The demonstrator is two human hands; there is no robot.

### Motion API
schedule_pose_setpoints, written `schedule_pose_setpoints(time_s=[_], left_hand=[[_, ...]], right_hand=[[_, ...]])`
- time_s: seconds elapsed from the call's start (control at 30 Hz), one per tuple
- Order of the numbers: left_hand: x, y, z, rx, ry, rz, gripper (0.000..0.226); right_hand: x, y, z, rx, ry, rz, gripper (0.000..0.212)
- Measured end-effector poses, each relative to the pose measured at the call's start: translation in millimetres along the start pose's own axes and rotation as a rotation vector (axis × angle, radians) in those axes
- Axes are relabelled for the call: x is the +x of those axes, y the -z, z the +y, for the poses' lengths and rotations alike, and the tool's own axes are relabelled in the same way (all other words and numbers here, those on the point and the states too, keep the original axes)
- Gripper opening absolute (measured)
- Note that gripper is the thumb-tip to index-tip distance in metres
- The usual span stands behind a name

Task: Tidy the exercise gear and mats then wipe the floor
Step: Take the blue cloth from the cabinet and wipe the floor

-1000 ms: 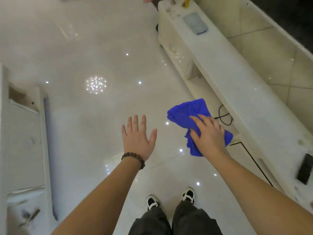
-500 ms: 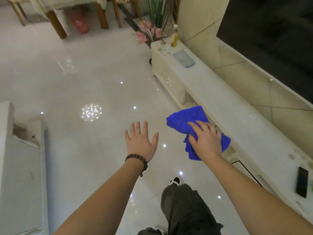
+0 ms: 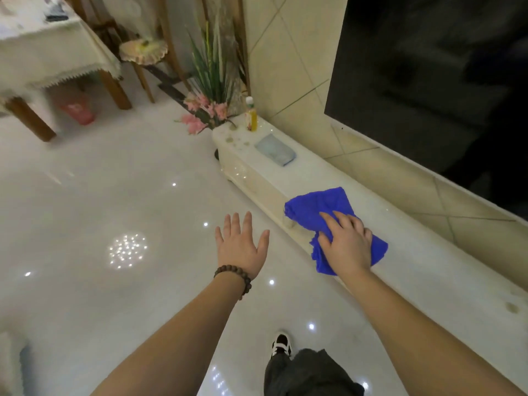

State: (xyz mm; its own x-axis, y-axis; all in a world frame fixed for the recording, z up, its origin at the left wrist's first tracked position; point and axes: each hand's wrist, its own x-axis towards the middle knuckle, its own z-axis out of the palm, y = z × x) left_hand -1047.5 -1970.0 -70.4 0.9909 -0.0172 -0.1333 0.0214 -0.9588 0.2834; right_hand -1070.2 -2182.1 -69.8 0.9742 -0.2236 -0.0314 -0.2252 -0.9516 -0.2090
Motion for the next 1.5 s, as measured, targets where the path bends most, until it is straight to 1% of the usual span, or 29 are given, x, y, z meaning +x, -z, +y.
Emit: schedule_pose_setpoints(time_s=[0.23, 0.43, 0.7, 0.87, 0.93, 1.0, 1.1, 1.2, 1.27, 1.33, 1.4, 1.47, 1.5], left_hand=[[115, 25, 18, -0.023, -0.104, -0.024, 0.067], [214, 32, 3, -0.022, -0.206, -0.071, 0.066], [394, 42, -46, 0.003, -0.409, -0.178, 0.065], [466, 49, -52, -0.014, -0.518, -0.223, 0.064], [483, 50, -48, -0.062, -0.56, -0.254, 0.063], [497, 49, -39, -0.17, -0.593, -0.307, 0.061], [512, 42, -20, -0.382, -0.599, -0.438, 0.058], [520, 30, 1, -0.508, -0.657, -0.551, 0.047], [522, 22, 17, -0.637, -0.61, -0.611, 0.038], [527, 13, 35, -0.76, -0.492, -0.657, 0.031], [534, 0, 51, -0.806, -0.396, -0.653, 0.025], [542, -13, 67, -0.829, -0.334, -0.636, 0.018], [546, -19, 75, -0.843, -0.32, -0.629, 0.016]], right_hand=[[83, 3, -25, -0.031, -0.106, -0.021, 0.047], [147, -19, -61, -0.033, -0.226, -0.058, 0.048], [264, -63, -154, 0.014, -0.45, -0.047, 0.048], [313, -66, -196, 0.062, -0.527, 0.005, 0.046], [326, -66, -204, 0.068, -0.548, 0.021, 0.045], [336, -65, -207, 0.08, -0.57, 0.034, 0.046], [350, -66, -204, 0.095, -0.606, 0.036, 0.047], [364, -71, -192, 0.126, -0.644, 0.048, 0.048], [373, -75, -182, 0.163, -0.656, 0.061, 0.047], [382, -82, -168, 0.215, -0.657, 0.063, 0.047], [394, -93, -154, 0.288, -0.651, 0.066, 0.045], [405, -105, -139, 0.443, -0.619, 0.082, 0.041], [412, -109, -133, 0.568, -0.611, 0.106, 0.038]])
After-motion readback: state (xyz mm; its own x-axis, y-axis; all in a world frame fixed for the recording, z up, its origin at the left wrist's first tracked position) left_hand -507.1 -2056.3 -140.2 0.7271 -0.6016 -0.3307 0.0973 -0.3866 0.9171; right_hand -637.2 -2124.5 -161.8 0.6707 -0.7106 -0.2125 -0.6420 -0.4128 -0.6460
